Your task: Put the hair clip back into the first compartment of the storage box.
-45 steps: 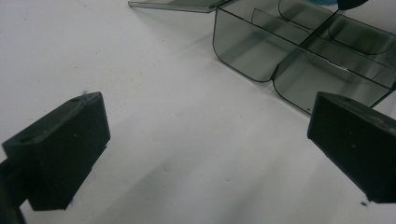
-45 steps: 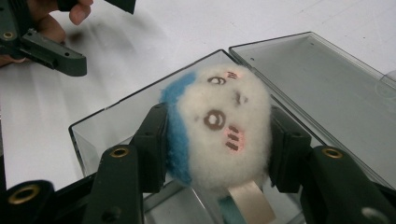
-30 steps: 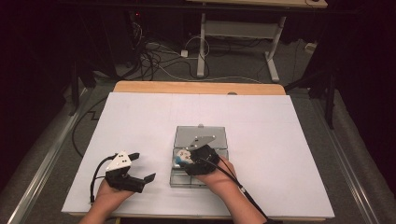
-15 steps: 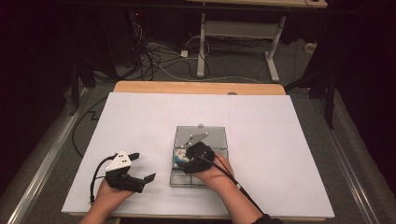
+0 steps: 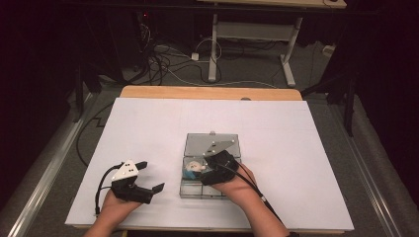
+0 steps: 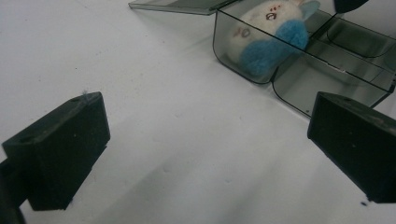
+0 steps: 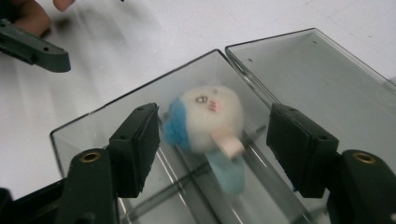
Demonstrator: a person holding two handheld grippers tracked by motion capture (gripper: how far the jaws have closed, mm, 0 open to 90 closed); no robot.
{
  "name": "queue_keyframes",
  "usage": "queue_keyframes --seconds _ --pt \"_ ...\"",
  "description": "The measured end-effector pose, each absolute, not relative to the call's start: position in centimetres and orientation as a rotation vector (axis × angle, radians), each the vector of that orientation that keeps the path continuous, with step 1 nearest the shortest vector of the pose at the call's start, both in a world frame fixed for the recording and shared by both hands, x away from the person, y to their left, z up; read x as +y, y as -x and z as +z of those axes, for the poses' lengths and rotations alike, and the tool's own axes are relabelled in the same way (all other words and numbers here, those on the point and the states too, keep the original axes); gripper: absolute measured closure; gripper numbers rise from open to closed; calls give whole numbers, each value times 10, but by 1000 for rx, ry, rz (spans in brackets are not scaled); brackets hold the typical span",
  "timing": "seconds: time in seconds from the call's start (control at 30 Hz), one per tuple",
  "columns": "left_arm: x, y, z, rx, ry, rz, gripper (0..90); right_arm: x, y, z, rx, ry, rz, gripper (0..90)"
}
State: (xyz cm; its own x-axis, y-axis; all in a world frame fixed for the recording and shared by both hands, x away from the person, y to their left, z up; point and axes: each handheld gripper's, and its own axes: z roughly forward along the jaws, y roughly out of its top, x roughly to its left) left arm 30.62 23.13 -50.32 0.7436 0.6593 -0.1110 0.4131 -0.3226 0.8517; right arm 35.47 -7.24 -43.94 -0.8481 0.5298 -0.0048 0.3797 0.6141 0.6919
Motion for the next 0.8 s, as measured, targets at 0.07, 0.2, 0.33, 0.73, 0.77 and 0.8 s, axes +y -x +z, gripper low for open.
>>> queue_keyframes --seconds 0.07,0.2,0.33,0.73,0.77,0.8 --pt "232 -306 -503 818 -1958 313 0 -82 -350 -437 2620 -757 1079 313" --pt "232 -306 -503 817 -1957 316 0 -100 -342 -436 2586 -769 1118 215" --pt "232 -307 -503 818 -1956 311 0 -118 -336 -440 2554 -791 1165 157" --pt "233 -306 -503 815 -1948 308 0 -162 -326 -452 2439 -914 1219 4" --pt "233 -306 -503 816 -1947 309 0 -165 -326 -453 2428 -917 1225 4" --pt "233 -306 -503 816 -1945 308 0 -168 -324 -453 2417 -923 1225 3"
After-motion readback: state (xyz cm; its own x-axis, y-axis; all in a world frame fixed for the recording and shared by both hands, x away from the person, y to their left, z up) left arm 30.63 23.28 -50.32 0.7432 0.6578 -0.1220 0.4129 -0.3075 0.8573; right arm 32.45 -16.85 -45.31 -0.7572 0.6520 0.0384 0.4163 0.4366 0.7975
